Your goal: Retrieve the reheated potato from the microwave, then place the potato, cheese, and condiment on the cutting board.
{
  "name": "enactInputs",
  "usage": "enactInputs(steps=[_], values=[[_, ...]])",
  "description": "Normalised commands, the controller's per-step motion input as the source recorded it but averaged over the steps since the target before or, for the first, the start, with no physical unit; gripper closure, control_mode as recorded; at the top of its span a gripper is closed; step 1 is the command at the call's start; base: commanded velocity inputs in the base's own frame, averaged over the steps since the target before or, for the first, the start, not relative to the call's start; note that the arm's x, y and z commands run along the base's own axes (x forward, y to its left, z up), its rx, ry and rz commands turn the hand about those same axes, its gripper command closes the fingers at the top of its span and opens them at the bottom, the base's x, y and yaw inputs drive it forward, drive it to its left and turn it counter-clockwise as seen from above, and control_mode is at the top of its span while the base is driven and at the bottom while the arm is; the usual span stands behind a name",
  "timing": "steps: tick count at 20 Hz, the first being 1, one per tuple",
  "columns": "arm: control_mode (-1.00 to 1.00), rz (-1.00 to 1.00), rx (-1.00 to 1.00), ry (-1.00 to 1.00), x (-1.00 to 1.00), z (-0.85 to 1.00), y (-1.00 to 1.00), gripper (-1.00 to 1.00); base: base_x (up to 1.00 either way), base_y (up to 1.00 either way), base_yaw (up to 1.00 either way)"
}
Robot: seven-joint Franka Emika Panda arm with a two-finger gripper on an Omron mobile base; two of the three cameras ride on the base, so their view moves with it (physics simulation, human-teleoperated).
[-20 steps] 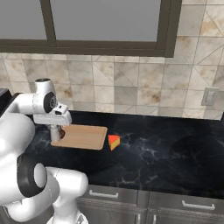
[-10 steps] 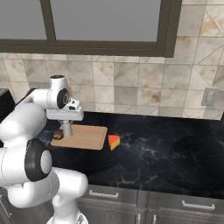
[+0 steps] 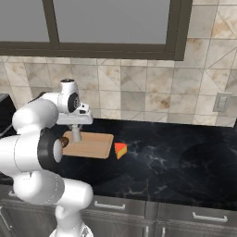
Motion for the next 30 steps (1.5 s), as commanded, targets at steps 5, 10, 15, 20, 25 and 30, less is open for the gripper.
enactInputs(steps=[5, 10, 15, 20, 25, 30], values=[[-1.00, 0.05, 0.00, 0.00, 0.18, -0.18, 0.09, 1.00, 0.00, 0.00, 0.00], [-1.00, 0.00, 0.00, 0.00, 0.02, -0.26, 0.16, 1.00, 0.00, 0.00, 0.00], [-1.00, 0.00, 0.00, 0.00, 0.08, -0.32, 0.03, 1.00, 0.00, 0.00, 0.00], [-1.00, 0.00, 0.00, 0.00, 0.10, -0.26, 0.00, 1.00, 0.00, 0.00, 0.00], [-1.00, 0.00, 0.00, 0.00, 0.10, -0.16, 0.01, 1.00, 0.00, 0.00, 0.00], [-1.00, 0.00, 0.02, 0.00, 0.09, -0.15, 0.01, 1.00, 0.00, 0.00, 0.00]])
